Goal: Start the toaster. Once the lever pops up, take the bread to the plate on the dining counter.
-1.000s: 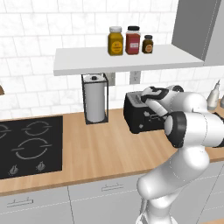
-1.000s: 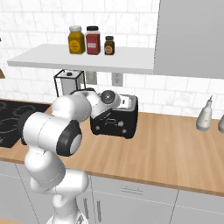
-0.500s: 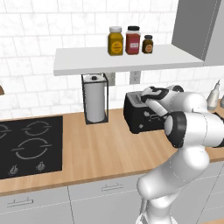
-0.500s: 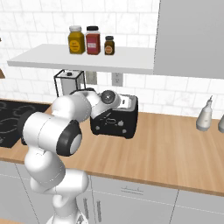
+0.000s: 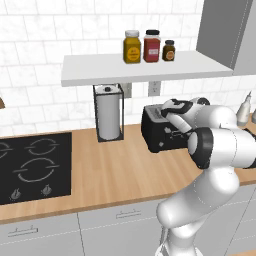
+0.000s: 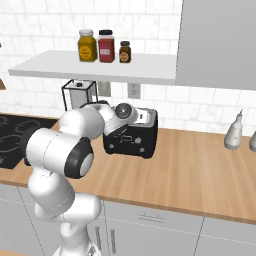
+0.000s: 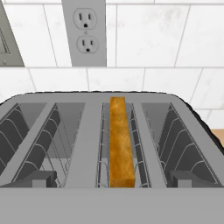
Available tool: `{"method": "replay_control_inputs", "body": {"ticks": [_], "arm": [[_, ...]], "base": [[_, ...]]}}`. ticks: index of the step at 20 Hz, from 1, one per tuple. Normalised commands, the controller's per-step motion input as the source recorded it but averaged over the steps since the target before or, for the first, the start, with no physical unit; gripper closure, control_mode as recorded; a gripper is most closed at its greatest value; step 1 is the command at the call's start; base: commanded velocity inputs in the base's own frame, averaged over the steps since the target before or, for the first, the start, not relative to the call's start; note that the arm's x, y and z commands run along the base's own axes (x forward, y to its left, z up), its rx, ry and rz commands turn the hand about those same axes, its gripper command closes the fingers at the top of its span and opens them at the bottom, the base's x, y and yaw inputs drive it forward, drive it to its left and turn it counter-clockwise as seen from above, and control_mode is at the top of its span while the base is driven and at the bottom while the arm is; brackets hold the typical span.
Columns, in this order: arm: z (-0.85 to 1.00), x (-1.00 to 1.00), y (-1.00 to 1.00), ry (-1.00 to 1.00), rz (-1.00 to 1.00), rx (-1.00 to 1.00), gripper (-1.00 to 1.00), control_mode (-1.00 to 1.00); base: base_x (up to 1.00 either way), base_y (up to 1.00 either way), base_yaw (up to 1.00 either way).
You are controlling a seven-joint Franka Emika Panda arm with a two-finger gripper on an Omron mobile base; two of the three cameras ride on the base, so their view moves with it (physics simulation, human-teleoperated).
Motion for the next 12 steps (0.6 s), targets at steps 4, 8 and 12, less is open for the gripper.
{"method": "replay_control_inputs", "body": {"ticks": [4,8,12], "arm": [[0.0,0.0,0.0,0.0,0.0,0.0,-1.0,-1.0],[0.0,0.0,0.0,0.0,0.0,0.0,-1.0,-1.0],[0.0,0.0,0.0,0.0,0.0,0.0,-1.0,-1.0]], "base": [[0.0,0.0,0.0],[0.0,0.0,0.0],[0.0,0.0,0.0]]}}
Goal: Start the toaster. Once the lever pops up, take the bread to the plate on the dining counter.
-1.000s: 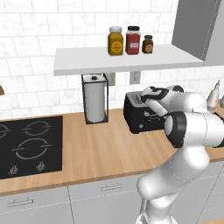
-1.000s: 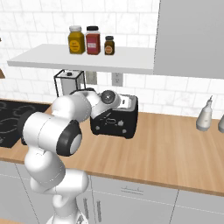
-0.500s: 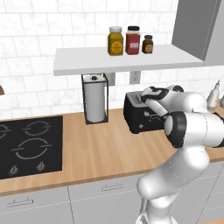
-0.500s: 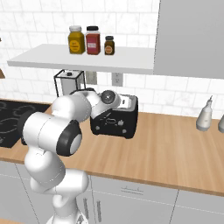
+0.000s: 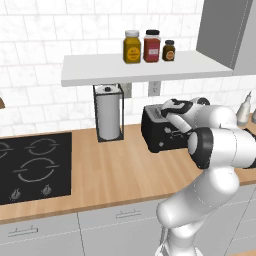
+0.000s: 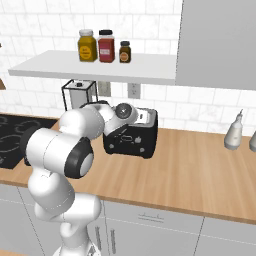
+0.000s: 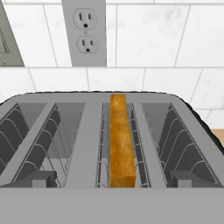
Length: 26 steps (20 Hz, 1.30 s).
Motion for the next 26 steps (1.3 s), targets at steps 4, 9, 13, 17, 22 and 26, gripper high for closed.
{"method": "replay_control_inputs", "body": {"ticks": [4,9,13,17,22,26], "arm": [[0.0,0.0,0.0,0.0,0.0,0.0,-1.0,-1.0],[0.0,0.0,0.0,0.0,0.0,0.0,-1.0,-1.0],[0.0,0.0,0.0,0.0,0.0,0.0,-1.0,-1.0],[0.0,0.0,0.0,0.0,0.0,0.0,-1.0,-1.0],[0.0,0.0,0.0,0.0,0.0,0.0,-1.0,-1.0],[0.0,0.0,0.0,0.0,0.0,0.0,-1.0,-1.0]], "base": [[0.0,0.0,0.0],[0.0,0.0,0.0],[0.0,0.0,0.0],[0.0,0.0,0.0],[0.0,0.0,0.0],[0.0,0.0,0.0]]}}
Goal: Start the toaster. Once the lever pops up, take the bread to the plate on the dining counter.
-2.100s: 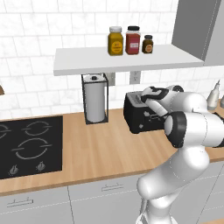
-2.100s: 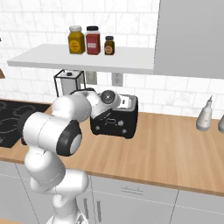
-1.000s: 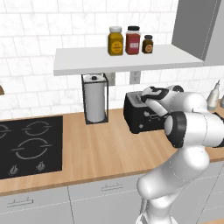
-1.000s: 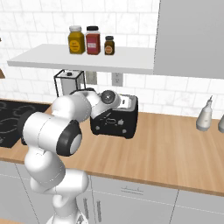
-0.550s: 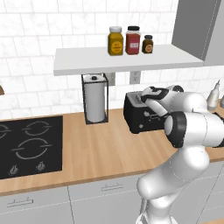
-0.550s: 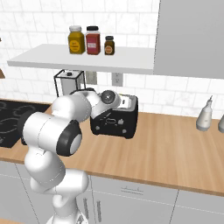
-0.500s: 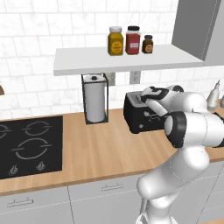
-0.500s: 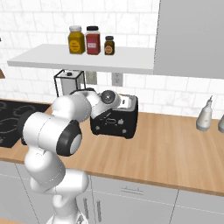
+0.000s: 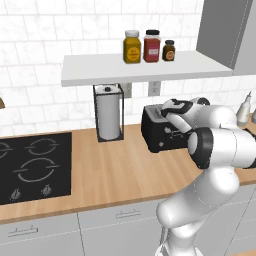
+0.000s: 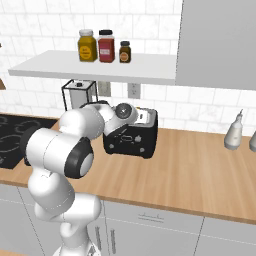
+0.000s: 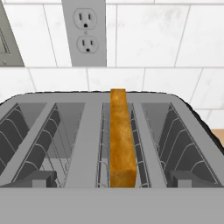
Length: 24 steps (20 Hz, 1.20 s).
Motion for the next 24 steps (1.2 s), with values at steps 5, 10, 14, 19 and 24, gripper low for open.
{"method": "replay_control_inputs", "body": {"ticks": [5,10,14,19,24], "arm": [[0.0,0.0,0.0,0.0,0.0,0.0,-1.0,-1.0],[0.0,0.0,0.0,0.0,0.0,0.0,-1.0,-1.0],[0.0,0.0,0.0,0.0,0.0,0.0,-1.0,-1.0],[0.0,0.0,0.0,0.0,0.0,0.0,-1.0,-1.0],[0.0,0.0,0.0,0.0,0.0,0.0,-1.0,-1.0]], "base": [[0.0,0.0,0.0],[0.0,0.0,0.0],[0.0,0.0,0.0],[0.0,0.0,0.0],[0.0,0.0,0.0]]}}
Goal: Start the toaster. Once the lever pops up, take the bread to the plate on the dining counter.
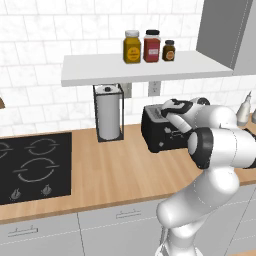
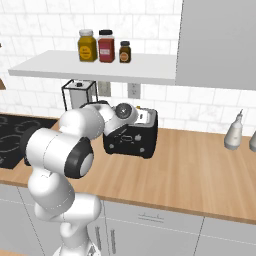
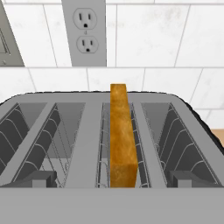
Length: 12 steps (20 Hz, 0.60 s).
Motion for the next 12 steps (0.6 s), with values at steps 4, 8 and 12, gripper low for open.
{"method": "replay_control_inputs", "body": {"ticks": [4,8,12], "arm": [[0.0,0.0,0.0,0.0,0.0,0.0,-1.0,-1.0],[0.0,0.0,0.0,0.0,0.0,0.0,-1.0,-1.0],[0.0,0.0,0.0,0.0,0.0,0.0,-1.0,-1.0]], "base": [[0.0,0.0,0.0],[0.0,0.0,0.0],[0.0,0.0,0.0]]}}
